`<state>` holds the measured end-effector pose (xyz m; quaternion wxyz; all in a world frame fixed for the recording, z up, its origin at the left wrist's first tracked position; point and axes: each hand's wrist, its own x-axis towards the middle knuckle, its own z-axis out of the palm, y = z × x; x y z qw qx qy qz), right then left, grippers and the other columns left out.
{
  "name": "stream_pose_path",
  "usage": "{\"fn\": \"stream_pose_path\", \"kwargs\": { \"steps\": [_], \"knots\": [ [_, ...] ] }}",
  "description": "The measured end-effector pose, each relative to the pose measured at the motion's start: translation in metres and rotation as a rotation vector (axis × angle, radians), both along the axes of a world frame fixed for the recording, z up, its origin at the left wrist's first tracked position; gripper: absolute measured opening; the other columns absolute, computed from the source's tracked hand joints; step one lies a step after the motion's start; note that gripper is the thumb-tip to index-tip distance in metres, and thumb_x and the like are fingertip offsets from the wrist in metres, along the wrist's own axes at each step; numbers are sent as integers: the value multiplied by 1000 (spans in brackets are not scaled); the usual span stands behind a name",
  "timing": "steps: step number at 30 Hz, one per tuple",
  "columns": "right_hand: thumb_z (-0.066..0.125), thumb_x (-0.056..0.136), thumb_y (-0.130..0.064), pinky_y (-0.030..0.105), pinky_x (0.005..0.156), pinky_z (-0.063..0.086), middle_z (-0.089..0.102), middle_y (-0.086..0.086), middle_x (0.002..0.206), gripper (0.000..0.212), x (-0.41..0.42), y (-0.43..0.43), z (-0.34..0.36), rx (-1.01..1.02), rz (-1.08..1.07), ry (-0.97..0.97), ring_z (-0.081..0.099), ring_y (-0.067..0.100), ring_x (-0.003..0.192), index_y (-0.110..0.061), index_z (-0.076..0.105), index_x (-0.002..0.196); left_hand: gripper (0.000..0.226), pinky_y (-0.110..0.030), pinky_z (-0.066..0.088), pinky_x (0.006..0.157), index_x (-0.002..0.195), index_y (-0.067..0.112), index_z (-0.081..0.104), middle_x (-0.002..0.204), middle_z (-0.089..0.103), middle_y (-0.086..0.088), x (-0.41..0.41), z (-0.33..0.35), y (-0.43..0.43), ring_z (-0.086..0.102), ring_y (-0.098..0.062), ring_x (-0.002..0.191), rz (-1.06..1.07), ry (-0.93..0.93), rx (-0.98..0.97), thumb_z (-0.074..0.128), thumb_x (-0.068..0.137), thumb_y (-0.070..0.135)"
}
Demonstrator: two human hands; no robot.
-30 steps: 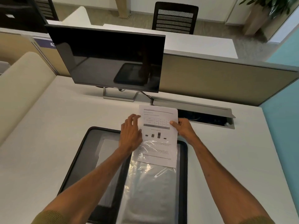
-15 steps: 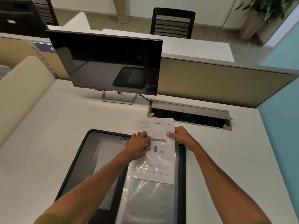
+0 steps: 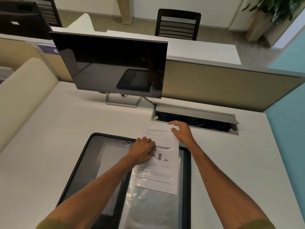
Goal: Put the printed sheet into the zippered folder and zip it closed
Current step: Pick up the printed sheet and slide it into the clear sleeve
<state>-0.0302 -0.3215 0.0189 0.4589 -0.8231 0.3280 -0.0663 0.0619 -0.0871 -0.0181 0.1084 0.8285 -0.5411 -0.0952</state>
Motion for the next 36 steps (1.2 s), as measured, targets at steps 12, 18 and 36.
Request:
{"fn": "stream_pose_path", "kwargs": {
  "steps": [12,18,36],
  "knots": [
    [73,88,-13,31,82,61,74,-6,99,16,-11,10,11,-20,350,278,69,16,92,-27,76,94,26,-44,42,114,121,20,66,154,47,0,-9,6,-4,48,-23,136,80,54,18,62,103,37],
    [75,87,-10,36,84,62,74,1,99,19,-6,18,17,-66,471,329,70,20,90,-27,75,95,24,-46,34,123,122,19,66,162,44,-3,-5,8,-7,39,-26,149,54,95,34,65,102,33],
    [53,105,-50,40,85,54,71,6,99,41,-6,34,8,-90,531,536,65,24,90,-12,70,103,16,-38,47,97,112,24,66,119,62,4,6,-4,-7,56,-18,109,-83,22,-44,60,102,35]
  ]
}}
